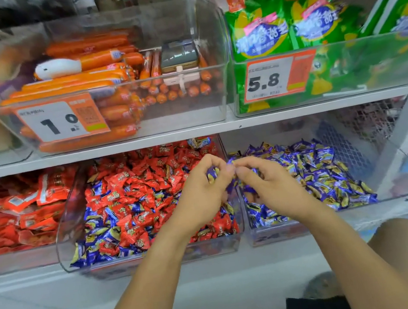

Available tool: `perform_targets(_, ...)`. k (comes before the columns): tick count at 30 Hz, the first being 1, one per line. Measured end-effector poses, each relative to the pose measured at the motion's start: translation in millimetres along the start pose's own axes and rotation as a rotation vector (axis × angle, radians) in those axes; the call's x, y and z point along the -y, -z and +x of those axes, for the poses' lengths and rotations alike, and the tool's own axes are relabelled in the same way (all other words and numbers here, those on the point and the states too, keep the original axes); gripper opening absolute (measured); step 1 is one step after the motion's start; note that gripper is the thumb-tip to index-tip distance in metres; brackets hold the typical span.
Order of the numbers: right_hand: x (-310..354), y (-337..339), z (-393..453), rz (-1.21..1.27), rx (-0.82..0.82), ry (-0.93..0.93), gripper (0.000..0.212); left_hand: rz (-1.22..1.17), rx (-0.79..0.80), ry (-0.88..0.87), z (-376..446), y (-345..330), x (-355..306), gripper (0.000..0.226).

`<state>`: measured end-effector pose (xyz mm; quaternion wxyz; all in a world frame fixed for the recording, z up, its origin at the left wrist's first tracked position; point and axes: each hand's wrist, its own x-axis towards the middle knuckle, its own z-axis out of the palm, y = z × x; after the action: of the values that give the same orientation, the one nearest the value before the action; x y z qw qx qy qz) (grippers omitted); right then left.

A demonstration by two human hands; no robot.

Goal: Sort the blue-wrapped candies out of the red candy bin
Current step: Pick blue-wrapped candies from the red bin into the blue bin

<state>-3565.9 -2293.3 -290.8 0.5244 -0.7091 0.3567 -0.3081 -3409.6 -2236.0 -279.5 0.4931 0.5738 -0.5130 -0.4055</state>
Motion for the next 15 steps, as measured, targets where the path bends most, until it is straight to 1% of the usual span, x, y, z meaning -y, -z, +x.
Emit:
perform_targets(2,0.3,6.5,-1.0,0.028,-0.083,0.032,0.012,-0.067,-0.007,0.014,6.7,-16.0,-6.4,0.022)
perform_targets(3,-1.8,13.3,-2.5,0.026,-0.149,0.044,0.010,-0.048,-0.004,0.009,10.6,-23.0,-7.6,0.023)
perform_targets(5,-9.5,31.5,-5.4,0.022,-0.277,0.043,0.005,0.110,-0.004,-0.019,18.1,-33.7,-8.7,0.027)
perform_targets(7,-21.7,54.1,-7.5,-0.152,-0.337,0.055,0.001,0.285,0.045,0.003,23.7,-42.9,-12.2,0.033)
perform_targets(9,-32.5,75.9,-8.7,-0.359,-0.315,0.025,0.007,0.425,0.126,0.029,34.4,-53.0,-18.3,0.035)
perform_targets(10,-33.5,84.9,-9.6,-0.406,-0.291,-0.005,0.010,0.458,0.193,0.033,41.3,-59.4,-22.1,0.033)
perform_targets(12,-30.7,98.6,-10.5,-0.442,-0.225,-0.042,0.013,0.559,0.378,0.011,52.6,-72.8,-26.6,0.025)
perform_targets(13,-28.6,104.4,-10.0,-0.463,-0.198,-0.059,0.016,0.674,0.467,-0.028,57.0,-76.4,-25.5,0.029)
perform_targets(14,-26.7,109.4,-9.3,-0.485,-0.177,-0.068,0.020,0.801,0.523,-0.057,59.9,-77.0,-22.0,0.040)
perform_targets(15,-26.9,113.9,-7.6,-0.499,-0.159,-0.070,0.025,0.898,0.516,-0.094,61.7,-73.9,-16.7,0.048)
